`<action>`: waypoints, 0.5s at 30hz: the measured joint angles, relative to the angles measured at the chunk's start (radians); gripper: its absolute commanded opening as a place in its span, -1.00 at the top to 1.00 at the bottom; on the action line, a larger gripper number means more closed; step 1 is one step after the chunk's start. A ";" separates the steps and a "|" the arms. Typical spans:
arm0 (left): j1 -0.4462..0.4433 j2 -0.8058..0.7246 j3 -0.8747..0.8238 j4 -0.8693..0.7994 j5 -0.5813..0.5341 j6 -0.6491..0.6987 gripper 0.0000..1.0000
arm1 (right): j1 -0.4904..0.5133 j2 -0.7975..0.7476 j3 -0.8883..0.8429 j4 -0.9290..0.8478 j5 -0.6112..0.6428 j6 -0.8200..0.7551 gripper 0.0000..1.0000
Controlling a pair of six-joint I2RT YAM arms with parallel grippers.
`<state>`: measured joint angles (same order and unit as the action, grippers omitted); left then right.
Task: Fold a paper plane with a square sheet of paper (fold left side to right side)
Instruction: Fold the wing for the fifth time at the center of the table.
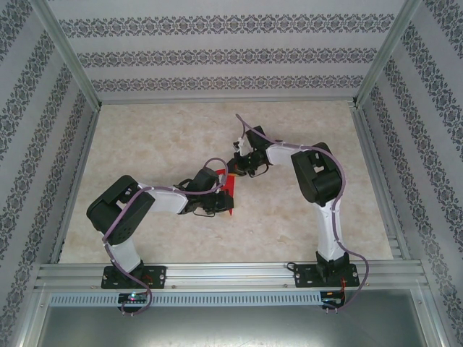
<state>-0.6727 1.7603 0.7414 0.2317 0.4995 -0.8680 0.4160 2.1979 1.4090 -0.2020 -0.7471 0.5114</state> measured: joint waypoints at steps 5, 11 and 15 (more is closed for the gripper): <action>0.000 0.000 0.000 0.000 0.000 0.000 0.99 | -0.031 0.043 0.071 0.002 0.017 -0.014 1.00; -0.001 0.000 -0.003 0.000 0.015 0.000 1.00 | -0.059 0.087 0.148 -0.012 0.027 -0.016 1.00; -0.002 -0.003 -0.007 0.000 0.022 0.000 1.00 | -0.065 0.109 0.195 -0.035 0.032 -0.019 1.00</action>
<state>-0.6743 1.7573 0.7345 0.2314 0.5217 -0.8680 0.3511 2.3074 1.6035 -0.2367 -0.7151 0.4923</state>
